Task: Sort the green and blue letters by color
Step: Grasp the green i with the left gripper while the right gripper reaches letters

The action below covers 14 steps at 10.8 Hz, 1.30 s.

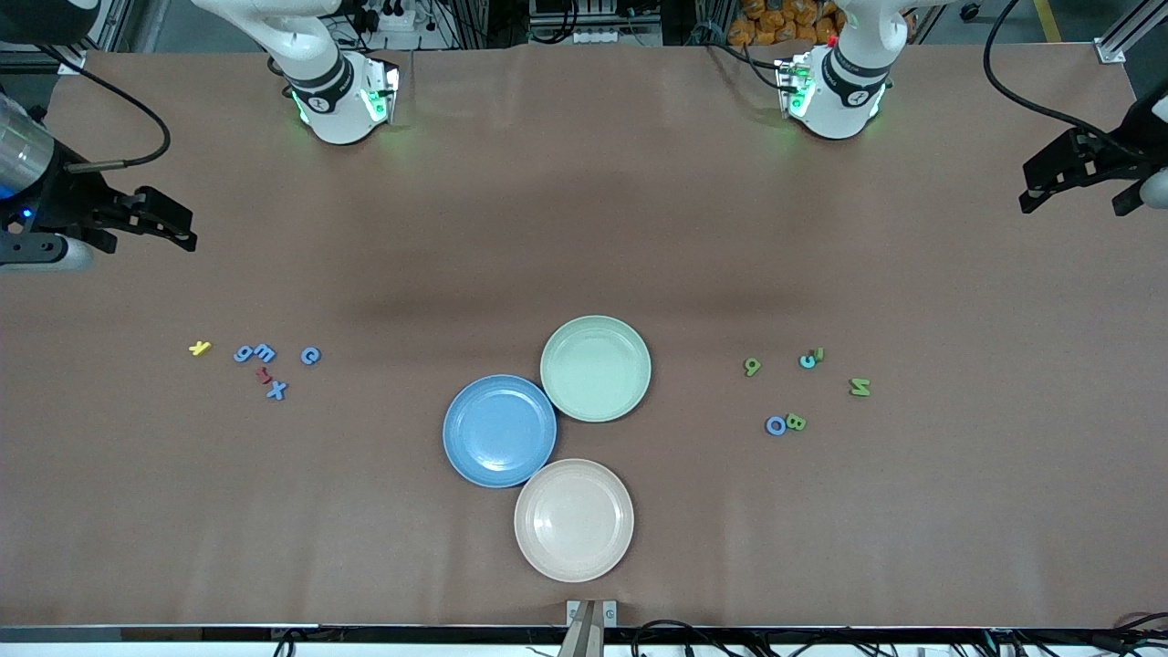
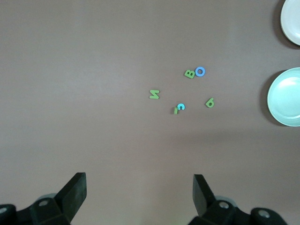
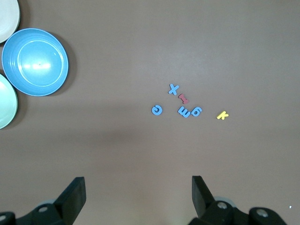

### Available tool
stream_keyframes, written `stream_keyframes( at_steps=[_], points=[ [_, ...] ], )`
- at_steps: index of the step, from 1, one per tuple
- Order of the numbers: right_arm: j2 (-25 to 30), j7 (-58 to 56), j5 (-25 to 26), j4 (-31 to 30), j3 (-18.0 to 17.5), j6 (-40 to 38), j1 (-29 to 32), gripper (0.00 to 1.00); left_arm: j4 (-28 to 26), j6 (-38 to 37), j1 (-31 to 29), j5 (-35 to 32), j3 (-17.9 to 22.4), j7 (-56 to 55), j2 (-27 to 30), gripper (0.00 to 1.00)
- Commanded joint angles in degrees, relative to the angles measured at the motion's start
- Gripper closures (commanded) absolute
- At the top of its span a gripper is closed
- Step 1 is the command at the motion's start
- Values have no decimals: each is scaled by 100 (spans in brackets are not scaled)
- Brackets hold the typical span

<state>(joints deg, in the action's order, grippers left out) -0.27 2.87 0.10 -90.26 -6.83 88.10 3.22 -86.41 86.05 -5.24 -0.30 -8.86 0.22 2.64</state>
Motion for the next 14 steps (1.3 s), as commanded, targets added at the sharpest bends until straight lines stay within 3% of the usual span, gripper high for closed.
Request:
stream_keyframes(
  at_steps=[1,5,8,10,12,14],
  points=[
    [71,-14,78,9,33,-73,-41,0,10,-53,14,170,-11,40,-35,0],
    [54,-41,78,8,42,-82,-41,0,-173,69,-108,504,-2,75,-482,0],
    [-16,-128,104,-324,50,57,-49,0,-1305,1341,-21,408,-46,75,-536,3],
    [-69,-452,174,-1035,59,907,3,0,-2105,2246,-12,208,-64,93,-641,4],
    [-358,-900,218,-1283,59,1454,152,0,-2467,2801,198,-232,-178,-38,-913,9],
    [-753,-1348,218,-1484,59,1928,354,0,-2696,3433,260,-260,-178,-57,-1299,9]
  ],
)
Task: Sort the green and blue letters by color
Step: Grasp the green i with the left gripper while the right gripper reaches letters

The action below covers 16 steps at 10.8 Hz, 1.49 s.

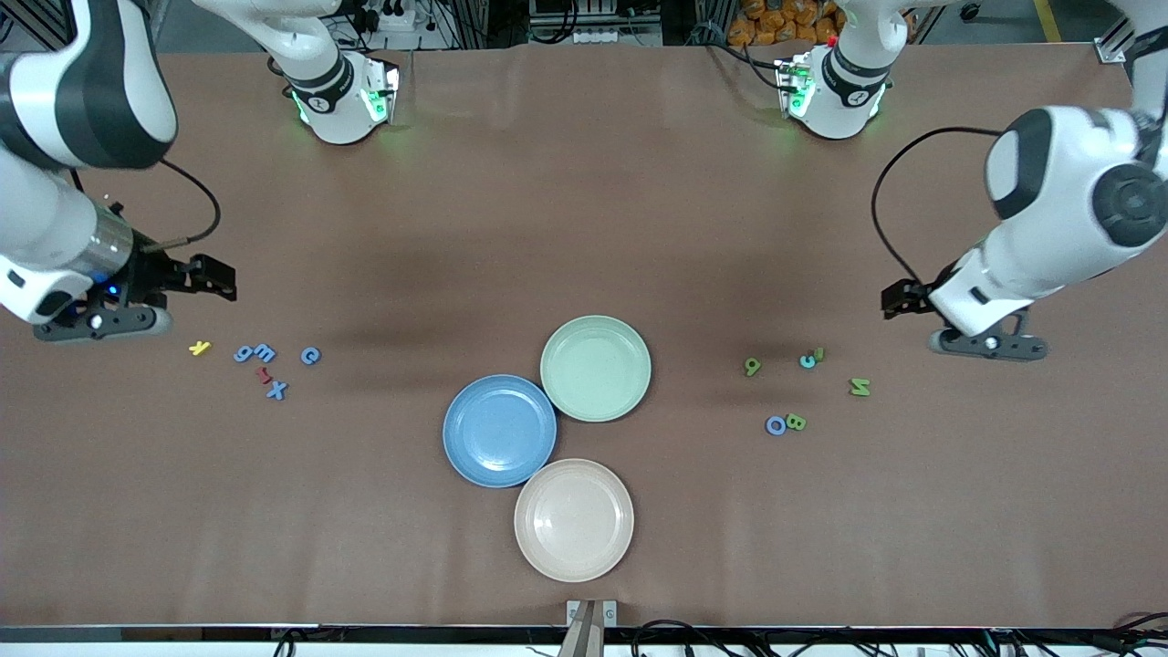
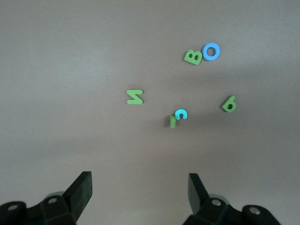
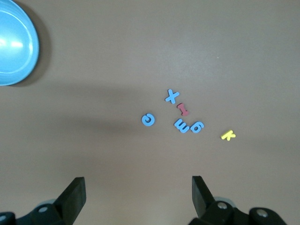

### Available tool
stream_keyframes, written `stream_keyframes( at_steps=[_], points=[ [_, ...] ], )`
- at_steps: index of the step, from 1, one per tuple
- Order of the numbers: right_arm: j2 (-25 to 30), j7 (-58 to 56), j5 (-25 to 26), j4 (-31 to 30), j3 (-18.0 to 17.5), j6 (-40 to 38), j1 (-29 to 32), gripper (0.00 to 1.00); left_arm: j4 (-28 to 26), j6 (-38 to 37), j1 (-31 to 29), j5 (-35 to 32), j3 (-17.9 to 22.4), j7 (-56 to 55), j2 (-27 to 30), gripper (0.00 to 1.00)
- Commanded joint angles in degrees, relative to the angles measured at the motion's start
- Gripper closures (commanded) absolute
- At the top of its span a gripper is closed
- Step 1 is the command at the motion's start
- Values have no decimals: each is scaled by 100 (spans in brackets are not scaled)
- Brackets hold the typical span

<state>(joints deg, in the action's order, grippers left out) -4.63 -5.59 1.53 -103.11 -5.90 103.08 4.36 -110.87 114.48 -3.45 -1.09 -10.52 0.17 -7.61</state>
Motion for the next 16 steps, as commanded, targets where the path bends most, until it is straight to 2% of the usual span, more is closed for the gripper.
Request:
stream_keyframes(
  at_steps=[1,3,6,8,11,12,15,16],
  points=[
    [-546,-992,76,-305,-34,693,397,0,-286,810,116,-181,-12,-79,-502,10],
    [-1020,-2134,76,-454,-43,1256,696,0,-434,1346,160,-181,-12,-88,-872,10],
    [-1794,-4208,76,-455,-34,2056,917,0,-821,2277,214,-189,-3,-193,-1321,25],
    [-2024,-4816,76,-455,-34,2268,935,0,-928,2675,222,-189,-3,-193,-1532,27],
    [-2349,-5566,102,-464,9,2743,979,0,-919,2790,248,-181,-3,-202,-1708,29],
    [-2472,-5750,102,-490,10,2831,1101,0,-928,2808,249,-189,6,-202,-1735,36],
    [-2552,-5998,111,-1024,1,3559,1339,0,-919,2878,249,-189,6,-202,-1858,39],
    [-2552,-5989,111,-1122,1,3657,1339,0,-919,2913,249,-189,14,-193,-1910,43]
  ],
)
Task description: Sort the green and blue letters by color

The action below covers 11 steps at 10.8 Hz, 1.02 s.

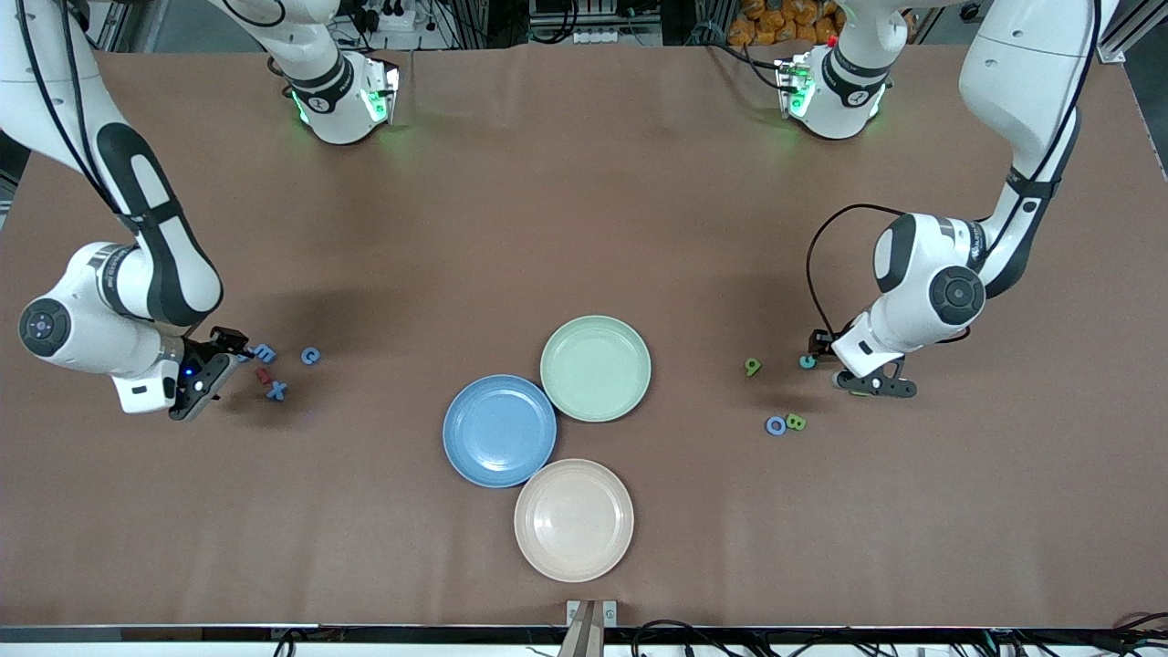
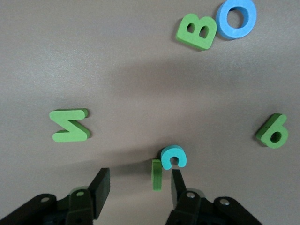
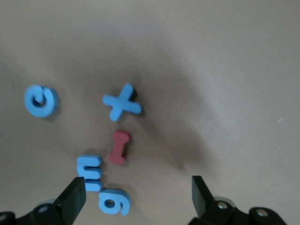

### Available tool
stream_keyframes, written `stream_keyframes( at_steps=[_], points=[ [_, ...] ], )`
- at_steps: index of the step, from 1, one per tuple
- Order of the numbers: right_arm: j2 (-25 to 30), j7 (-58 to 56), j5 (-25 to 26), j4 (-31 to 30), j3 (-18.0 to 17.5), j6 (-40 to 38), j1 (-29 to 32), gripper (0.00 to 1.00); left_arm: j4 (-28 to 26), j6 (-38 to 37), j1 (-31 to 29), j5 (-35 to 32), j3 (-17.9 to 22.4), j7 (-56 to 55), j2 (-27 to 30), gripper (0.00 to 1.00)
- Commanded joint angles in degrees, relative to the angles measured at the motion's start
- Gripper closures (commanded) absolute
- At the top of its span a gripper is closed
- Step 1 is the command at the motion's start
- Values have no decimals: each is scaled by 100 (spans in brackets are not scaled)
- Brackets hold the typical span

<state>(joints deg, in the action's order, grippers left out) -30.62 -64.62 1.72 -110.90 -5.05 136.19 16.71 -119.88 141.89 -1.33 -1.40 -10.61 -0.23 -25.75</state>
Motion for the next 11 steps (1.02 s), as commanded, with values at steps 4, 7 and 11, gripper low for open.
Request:
stream_keyframes(
  at_steps=[4,7,11],
  points=[
    [56,-95,205,-380,-75,321,298,0,-1,181,54,-158,24,-152,-124,59],
    [83,-95,425,-441,-75,356,316,0,43,181,71,-158,33,-152,-211,60],
    [188,-68,426,-669,-75,356,298,0,61,181,115,-158,42,-153,-264,89]
  ],
)
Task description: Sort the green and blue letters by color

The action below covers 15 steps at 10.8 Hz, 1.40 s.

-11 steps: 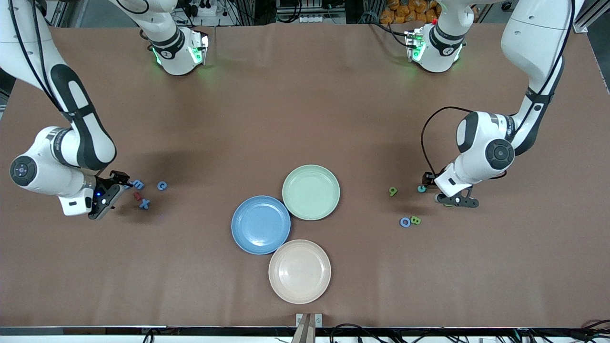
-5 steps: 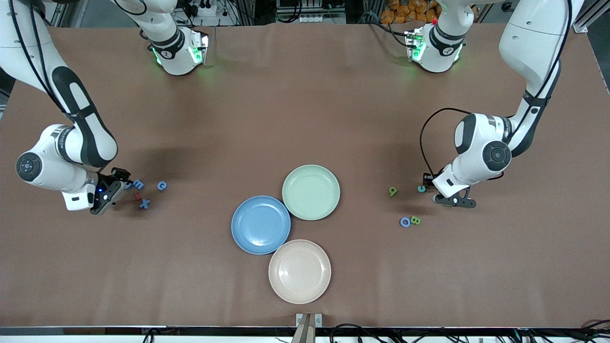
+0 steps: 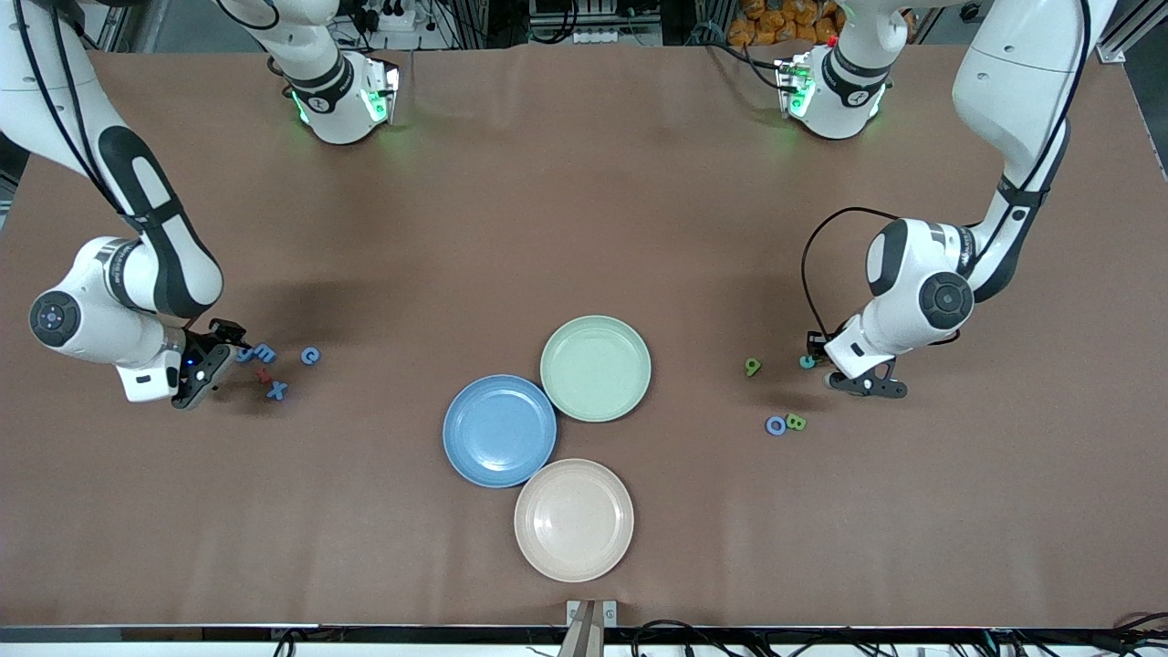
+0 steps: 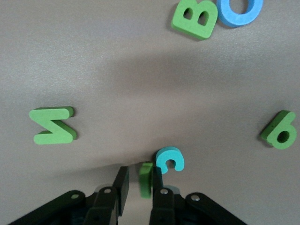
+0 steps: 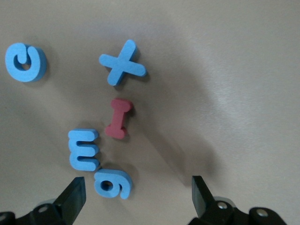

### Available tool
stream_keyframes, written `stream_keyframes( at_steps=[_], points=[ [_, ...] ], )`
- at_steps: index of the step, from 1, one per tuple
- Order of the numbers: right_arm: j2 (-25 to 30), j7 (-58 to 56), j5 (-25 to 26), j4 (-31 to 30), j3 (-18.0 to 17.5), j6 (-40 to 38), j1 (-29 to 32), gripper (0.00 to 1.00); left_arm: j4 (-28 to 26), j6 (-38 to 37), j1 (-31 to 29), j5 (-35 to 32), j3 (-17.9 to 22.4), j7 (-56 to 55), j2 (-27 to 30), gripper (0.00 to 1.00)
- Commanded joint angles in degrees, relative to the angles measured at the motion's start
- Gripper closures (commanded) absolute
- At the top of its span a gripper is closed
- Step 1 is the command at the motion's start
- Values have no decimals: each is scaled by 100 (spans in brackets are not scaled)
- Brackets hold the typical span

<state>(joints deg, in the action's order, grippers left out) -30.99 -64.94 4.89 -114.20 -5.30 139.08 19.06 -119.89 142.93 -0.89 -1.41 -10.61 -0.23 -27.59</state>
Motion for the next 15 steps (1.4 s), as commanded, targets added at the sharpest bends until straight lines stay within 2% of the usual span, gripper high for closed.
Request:
stream_keyframes(
  at_steps=[1,4,7,9,11,13,14,15],
  points=[
    [294,-1,108,-462,-59,84,63,0,71,78,62,-158,41,-152,-80,100],
    [436,43,99,-700,-59,163,72,0,89,-62,106,-167,33,-240,121,100],
    [409,52,99,-1051,-59,838,80,0,631,-1254,342,-193,-72,-651,438,100],
    [409,52,99,-1052,-59,849,80,0,1158,-2037,894,-193,-108,-1492,500,100],
    [409,52,99,-1043,-59,849,80,0,1301,-2120,1475,-176,-108,-2118,457,100],
    [409,52,108,-1043,-59,858,89,0,1678,-2120,1932,-123,-108,-2629,238,100],
    [409,43,108,-1043,-59,858,89,20,1932,-2120,2065,-106,-134,-2848,80,100],
    [409,-35,108,-1034,-59,866,89,61,2204,-2102,2214,60,-134,-3129,-130,100]
  ],
)
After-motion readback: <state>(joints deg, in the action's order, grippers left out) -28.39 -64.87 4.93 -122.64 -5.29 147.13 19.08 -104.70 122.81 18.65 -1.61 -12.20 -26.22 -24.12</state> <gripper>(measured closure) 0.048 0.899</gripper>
